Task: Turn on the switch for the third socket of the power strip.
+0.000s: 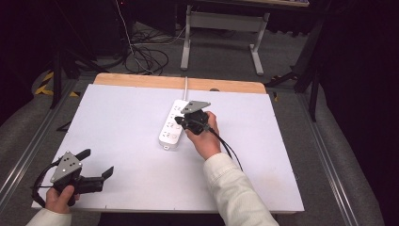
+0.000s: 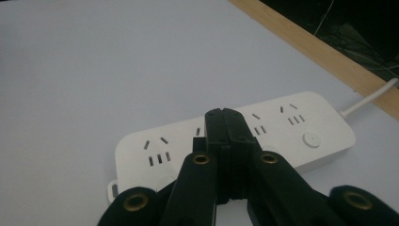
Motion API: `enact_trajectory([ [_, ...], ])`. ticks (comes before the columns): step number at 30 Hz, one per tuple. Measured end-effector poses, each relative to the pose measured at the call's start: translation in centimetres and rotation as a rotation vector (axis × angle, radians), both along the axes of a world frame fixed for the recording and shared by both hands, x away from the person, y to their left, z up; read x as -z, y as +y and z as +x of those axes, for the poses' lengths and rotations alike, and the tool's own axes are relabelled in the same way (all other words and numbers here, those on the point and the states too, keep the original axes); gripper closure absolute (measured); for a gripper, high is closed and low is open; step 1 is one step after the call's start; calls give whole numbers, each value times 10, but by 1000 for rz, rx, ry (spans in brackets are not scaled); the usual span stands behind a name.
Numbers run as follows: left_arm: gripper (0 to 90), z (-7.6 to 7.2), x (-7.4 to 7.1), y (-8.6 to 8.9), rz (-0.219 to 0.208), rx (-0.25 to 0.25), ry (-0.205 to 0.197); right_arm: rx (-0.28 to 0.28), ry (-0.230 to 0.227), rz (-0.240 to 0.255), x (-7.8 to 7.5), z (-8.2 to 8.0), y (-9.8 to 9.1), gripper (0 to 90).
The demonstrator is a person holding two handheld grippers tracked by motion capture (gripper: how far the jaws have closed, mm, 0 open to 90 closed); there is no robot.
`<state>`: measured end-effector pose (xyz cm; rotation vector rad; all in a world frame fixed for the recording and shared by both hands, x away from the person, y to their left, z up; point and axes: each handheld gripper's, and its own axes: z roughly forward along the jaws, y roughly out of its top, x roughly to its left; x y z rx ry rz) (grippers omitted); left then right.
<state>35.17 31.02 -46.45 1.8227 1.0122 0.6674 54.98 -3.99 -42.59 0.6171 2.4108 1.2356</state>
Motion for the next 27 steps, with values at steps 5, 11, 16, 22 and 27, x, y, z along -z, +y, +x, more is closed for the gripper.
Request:
enact_trajectory([
  [5, 18, 0, 0, 0, 0, 1, 1, 5, -6, 25, -7, -1, -4, 900],
  [11, 17, 0, 0, 0, -2, 0, 1, 6, -7, 36, -9, -1, -8, 900],
  [16, 17, 0, 0, 0, 0, -3, -2, 10, -6, 70, -14, -1, -13, 663],
  [22, 18, 0, 0, 1, -1, 1, -1, 16, -1, 91, -27, -11, -24, 468],
  [27, 17, 0, -2, 1, -6, 11, 6, 14, -11, 93, -39, -24, -35, 391],
])
